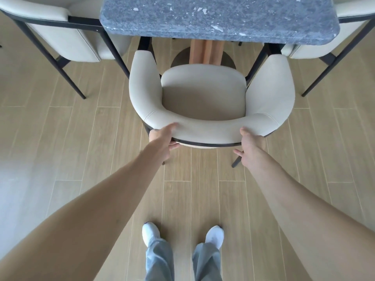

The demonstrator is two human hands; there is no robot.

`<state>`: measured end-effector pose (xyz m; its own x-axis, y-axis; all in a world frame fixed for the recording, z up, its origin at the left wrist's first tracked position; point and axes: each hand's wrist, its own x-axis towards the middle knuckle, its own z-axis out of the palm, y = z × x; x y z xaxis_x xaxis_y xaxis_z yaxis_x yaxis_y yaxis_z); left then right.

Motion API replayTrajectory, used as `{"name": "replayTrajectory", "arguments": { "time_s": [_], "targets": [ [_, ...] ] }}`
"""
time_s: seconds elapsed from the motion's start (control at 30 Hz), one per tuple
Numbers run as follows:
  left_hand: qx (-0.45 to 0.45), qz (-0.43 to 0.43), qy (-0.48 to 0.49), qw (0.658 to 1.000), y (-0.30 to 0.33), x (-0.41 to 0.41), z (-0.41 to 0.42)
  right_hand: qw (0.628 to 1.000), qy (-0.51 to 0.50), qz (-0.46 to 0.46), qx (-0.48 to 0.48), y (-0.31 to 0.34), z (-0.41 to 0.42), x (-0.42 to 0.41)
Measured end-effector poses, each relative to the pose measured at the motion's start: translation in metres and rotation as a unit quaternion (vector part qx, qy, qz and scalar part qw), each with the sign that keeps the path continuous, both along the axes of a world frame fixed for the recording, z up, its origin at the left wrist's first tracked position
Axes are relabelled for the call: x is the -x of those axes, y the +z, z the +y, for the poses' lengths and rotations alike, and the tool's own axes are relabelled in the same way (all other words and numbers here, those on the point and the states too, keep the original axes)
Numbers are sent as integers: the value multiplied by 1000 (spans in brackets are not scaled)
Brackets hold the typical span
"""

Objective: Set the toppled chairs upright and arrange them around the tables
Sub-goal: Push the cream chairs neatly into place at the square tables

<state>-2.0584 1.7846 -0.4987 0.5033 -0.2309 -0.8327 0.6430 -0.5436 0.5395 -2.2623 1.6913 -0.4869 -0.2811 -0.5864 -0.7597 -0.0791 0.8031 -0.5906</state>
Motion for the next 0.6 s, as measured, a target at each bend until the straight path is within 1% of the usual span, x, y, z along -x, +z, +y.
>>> {"name": "replayTrajectory", "arguments": {
  "time_s": [0.07,0.1,0.13,0.23,0.3,0.37,0.43,0.6],
  "targets": [
    [20,-12,13,1000,16,-6,12,996,26,89,17,14,5,-6],
    [40,-23,22,999,26,-12,20,993,39,104,34,24,10,-11],
    [62,-39,22,997,37,-19,28,992,55,98,54,34,16,-18],
    [127,-89,-15,988,74,-43,59,988,101,24,111,63,35,-42],
    [163,-111,-37,980,101,-53,86,980,139,-19,144,84,52,-58],
    [192,-129,-48,972,126,-59,116,966,181,-43,181,103,71,-73],
    [209,-144,-45,966,147,-63,151,950,222,-52,211,122,97,-87],
    [225,-174,-28,958,176,-67,226,925,291,-30,244,159,157,-114]
  ]
}}
